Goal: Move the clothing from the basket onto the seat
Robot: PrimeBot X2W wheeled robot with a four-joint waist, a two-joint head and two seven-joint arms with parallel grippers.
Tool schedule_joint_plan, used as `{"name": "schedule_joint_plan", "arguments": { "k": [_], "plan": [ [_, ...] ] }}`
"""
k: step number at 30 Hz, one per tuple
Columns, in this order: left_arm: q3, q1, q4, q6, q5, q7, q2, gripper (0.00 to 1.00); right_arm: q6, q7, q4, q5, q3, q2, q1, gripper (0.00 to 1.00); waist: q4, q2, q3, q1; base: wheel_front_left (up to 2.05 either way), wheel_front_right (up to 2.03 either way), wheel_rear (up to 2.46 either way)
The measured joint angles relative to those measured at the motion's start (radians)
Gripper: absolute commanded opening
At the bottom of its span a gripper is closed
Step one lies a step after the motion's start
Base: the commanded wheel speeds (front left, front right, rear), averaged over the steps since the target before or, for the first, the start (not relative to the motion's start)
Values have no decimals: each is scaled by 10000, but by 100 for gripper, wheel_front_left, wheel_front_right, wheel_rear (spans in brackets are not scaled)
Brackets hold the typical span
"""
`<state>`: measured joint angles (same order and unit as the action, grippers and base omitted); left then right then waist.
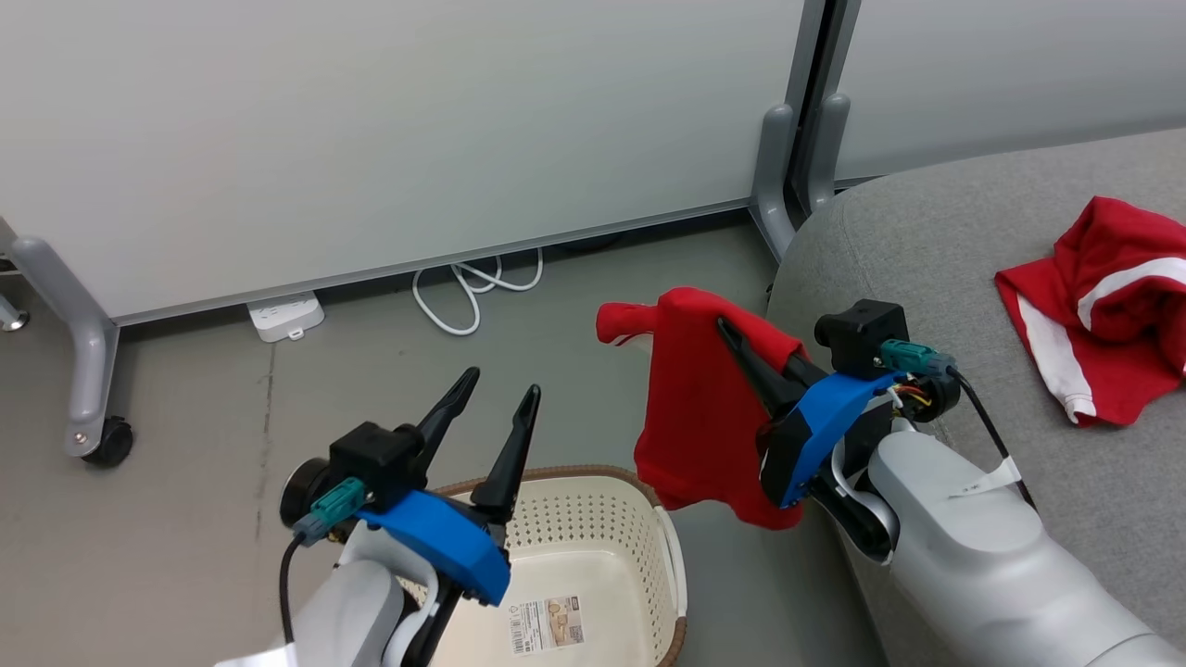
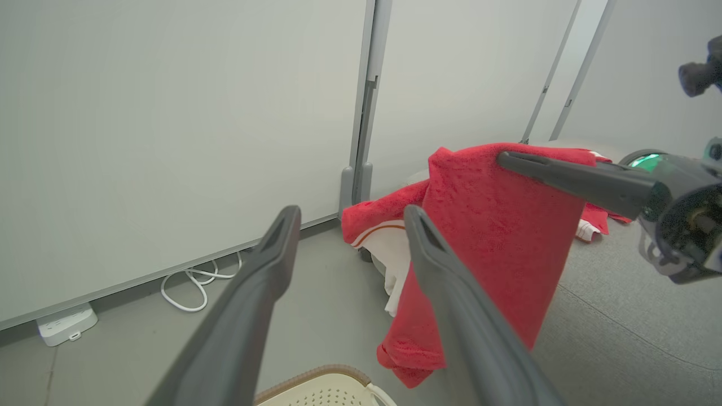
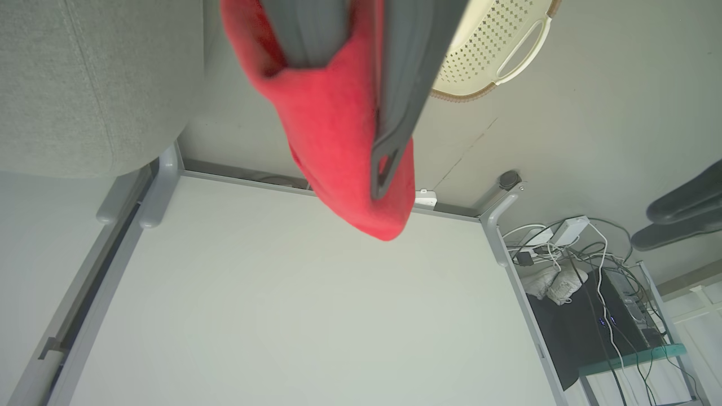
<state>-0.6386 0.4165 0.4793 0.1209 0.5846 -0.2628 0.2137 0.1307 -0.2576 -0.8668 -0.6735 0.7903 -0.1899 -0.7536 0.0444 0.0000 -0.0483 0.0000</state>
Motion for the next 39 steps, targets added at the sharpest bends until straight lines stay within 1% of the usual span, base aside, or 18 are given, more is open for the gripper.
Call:
{"name": "schedule_joint_plan", "arguments": {
  "k": [6,11,14,23,30,39],
  "plan": [
    [1346,-1290,-558,31,-702,-2,-59,100,-2,-10,198,105,-192,-96,-6,0,3,0,-120,0,0,0,0],
    [1977,-1827,-736,36,-1143,0,-263,100,0,-19,320,196,-316,-130,0,0,10,0,-169,0,0,0,0],
    [2144,-1958,-763,50,-1319,0,-324,100,0,-19,355,215,-355,-130,8,0,55,0,-184,0,0,0,0],
    [2065,-2062,-903,79,-1455,-2,-303,100,0,-21,366,286,-408,-109,44,0,353,0,-187,0,0,0,0],
    [2054,-2081,-1060,79,-1478,-2,-205,100,0,-29,391,324,-458,-94,26,0,1074,0,-184,0,0,0,0],
    [1829,-2025,-1204,81,-1576,-2,-174,100,-2,-33,430,378,-558,-127,-77,0,2540,0,-328,0,0,0,0]
  ]
}}
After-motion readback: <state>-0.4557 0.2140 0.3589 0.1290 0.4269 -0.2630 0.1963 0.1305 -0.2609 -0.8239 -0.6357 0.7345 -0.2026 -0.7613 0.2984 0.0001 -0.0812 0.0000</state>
